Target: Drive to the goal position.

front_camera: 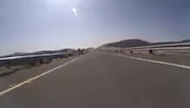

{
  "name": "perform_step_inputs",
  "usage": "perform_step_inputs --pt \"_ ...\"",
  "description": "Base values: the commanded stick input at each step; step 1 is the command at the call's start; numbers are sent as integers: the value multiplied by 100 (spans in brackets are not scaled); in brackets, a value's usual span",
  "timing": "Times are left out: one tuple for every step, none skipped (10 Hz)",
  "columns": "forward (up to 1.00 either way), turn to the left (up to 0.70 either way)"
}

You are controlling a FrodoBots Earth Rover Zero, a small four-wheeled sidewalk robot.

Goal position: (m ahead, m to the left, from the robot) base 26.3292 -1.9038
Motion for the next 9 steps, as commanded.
perform_step_inputs --pt "100 0" --pt "100 0" --pt "100 0" --pt "100 0" --pt "100 0" --pt "100 0" --pt "100 0" --pt "100 0" --pt "100 0"
